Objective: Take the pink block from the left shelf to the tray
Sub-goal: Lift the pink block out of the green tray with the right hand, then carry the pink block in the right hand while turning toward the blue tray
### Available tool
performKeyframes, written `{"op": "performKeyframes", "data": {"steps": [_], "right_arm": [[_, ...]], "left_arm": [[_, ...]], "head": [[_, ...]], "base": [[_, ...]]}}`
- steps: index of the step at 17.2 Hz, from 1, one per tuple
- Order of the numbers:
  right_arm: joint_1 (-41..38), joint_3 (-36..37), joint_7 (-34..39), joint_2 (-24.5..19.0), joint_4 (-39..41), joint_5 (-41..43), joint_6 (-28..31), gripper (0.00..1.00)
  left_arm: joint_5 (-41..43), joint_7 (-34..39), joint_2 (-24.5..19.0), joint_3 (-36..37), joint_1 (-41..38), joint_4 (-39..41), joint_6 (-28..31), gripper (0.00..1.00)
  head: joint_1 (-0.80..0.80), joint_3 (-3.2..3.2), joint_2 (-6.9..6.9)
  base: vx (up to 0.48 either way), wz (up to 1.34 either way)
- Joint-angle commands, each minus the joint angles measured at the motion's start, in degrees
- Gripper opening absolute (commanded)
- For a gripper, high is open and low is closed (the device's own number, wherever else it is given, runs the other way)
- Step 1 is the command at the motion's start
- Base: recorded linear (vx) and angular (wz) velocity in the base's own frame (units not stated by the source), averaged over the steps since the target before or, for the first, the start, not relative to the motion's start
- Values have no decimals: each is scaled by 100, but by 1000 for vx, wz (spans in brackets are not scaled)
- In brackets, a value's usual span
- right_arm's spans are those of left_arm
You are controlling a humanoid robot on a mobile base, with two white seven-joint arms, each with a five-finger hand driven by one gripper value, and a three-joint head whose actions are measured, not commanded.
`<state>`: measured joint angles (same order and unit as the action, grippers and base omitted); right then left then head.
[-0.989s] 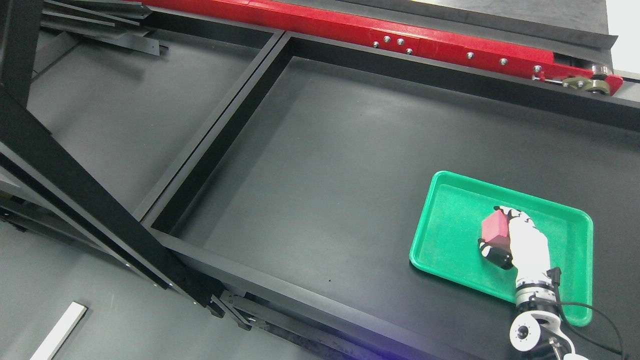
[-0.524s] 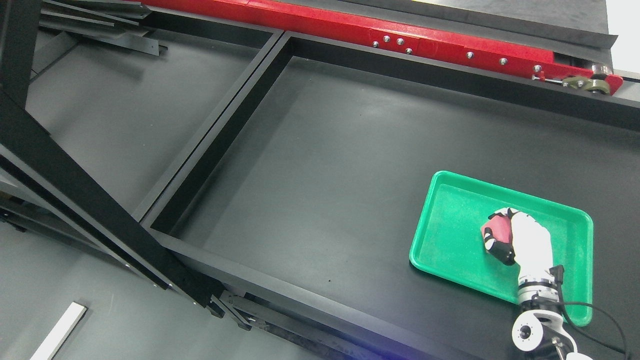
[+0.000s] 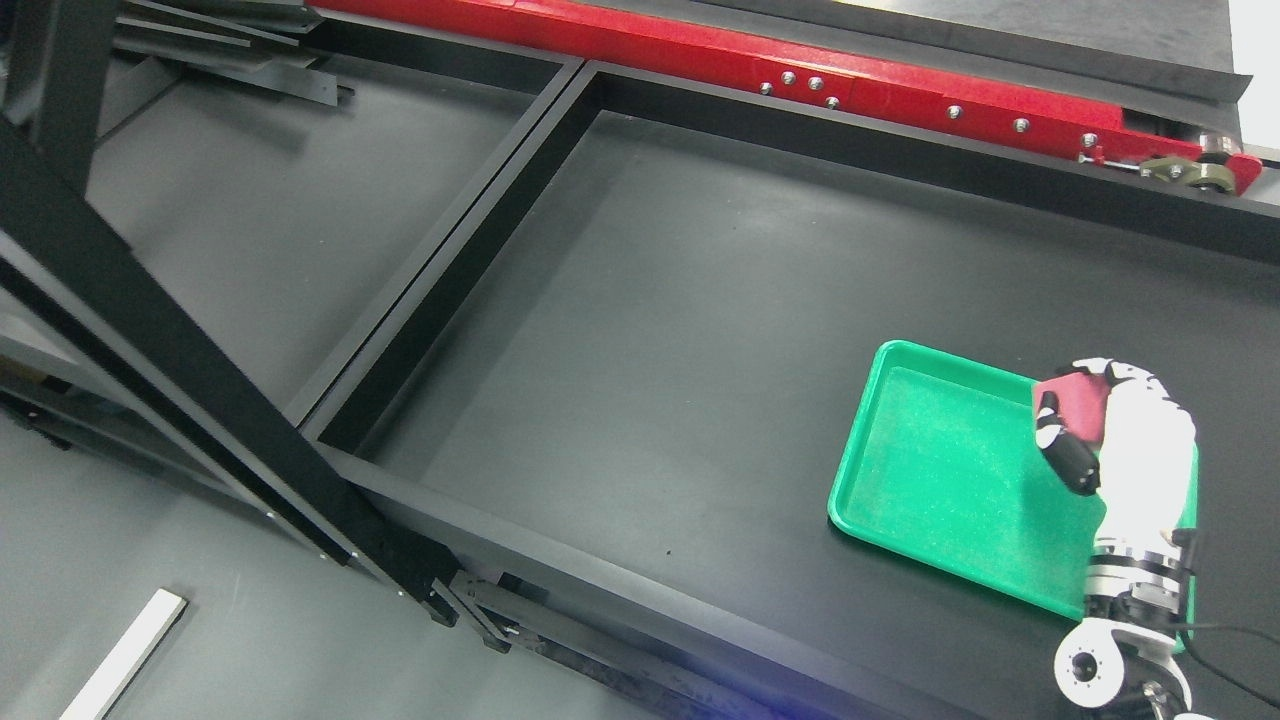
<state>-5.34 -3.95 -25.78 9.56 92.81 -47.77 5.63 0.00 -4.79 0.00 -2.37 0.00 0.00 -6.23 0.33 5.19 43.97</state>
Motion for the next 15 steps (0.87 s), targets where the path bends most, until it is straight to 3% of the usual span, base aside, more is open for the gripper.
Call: {"op": "performKeyframes", "data": {"steps": [1,15], "right_arm": [[-99,492,-357,98,598,22,-27,1],[-195,492,-384,116,598,31,-27,1]], "left_arm": [[9,-4,-100,0,140,100,-1,100],[9,-4,-100,0,132,100,-1,100]], "head": [[0,0,0],[0,0,1]], "base": [[-47,117],[-82,489]]}}
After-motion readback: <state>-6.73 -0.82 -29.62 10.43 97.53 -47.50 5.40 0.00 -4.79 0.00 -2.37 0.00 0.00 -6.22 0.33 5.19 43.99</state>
